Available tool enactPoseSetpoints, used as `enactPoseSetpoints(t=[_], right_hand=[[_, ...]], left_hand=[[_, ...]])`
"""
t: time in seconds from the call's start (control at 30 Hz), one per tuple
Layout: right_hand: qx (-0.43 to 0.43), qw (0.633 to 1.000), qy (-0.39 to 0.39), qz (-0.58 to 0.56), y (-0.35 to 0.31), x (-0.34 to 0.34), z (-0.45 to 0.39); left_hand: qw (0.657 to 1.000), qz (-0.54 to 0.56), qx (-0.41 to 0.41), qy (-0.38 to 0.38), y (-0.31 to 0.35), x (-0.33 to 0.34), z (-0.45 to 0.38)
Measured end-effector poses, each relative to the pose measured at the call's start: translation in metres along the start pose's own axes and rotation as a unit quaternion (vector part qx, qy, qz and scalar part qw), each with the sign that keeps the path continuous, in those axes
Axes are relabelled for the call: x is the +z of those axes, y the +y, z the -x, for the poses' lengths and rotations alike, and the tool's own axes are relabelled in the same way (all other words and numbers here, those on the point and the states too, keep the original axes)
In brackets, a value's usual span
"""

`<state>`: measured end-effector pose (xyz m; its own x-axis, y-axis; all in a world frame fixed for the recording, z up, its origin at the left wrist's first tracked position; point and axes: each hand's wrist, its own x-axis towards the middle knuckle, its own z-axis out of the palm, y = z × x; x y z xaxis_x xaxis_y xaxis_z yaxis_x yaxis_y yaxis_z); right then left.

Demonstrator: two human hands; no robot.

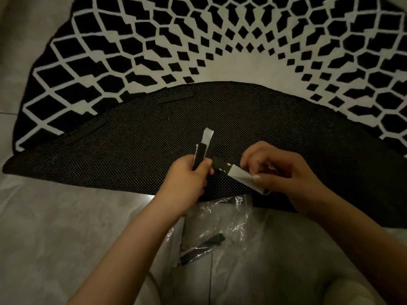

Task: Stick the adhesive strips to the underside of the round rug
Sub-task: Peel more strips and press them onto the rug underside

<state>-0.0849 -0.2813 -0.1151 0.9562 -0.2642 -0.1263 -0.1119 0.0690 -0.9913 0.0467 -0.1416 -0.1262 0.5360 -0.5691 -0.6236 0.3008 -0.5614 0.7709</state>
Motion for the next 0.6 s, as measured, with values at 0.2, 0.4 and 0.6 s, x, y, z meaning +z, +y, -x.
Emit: enactPoseSetpoints(t=[0.2,0.4,0.6], right_hand=[[0.020,0.995,-0.011,-0.093,0.002,-0.003,0.003],[0.053,0.994,0.018,-0.092,0.001,-0.003,0.005],[0.134,0.970,0.154,-0.133,-0.002,-0.003,0.004]], left_hand=[[0.997,-0.050,0.040,0.043,-0.003,0.006,-0.003],[0.995,-0.058,0.032,0.073,-0.001,0.008,-0.003],[0.993,-0.075,0.073,0.058,0.011,0.009,0.005]])
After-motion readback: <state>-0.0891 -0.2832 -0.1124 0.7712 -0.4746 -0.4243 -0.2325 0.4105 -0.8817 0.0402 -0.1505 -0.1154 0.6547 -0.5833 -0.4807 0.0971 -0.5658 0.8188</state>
